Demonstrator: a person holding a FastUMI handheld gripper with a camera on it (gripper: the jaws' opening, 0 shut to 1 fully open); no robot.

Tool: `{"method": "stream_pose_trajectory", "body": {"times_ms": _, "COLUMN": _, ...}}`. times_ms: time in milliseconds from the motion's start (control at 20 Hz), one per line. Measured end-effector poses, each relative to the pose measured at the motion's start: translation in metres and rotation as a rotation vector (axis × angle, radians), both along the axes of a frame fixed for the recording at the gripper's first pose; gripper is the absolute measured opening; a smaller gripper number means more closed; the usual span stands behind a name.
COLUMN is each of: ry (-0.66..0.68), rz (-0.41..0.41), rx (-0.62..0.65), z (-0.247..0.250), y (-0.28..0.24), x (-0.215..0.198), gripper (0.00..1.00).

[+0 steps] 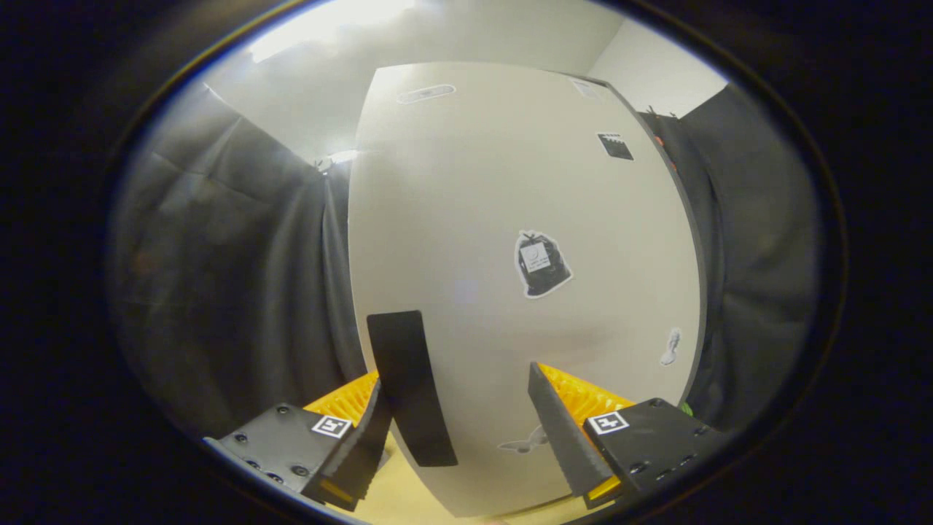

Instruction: Open the shoe cabinet door, grab the shoes and put them into the shoe cabinet, then close the shoe cabinet door.

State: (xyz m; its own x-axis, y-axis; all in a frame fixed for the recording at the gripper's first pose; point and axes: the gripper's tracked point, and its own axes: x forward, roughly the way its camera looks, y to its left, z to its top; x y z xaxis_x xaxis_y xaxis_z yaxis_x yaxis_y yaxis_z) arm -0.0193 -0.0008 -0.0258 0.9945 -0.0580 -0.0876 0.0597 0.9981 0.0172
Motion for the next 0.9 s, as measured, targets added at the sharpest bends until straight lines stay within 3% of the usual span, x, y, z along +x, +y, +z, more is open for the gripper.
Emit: {"method": "stream_pose_trajectory", "body": {"times_ms": 900, "ry": -0.005, "rz": -0.025, "rx": -0.015, "z": -0.007, "y": 0.001, "x": 0.018, "gripper": 1.0}}
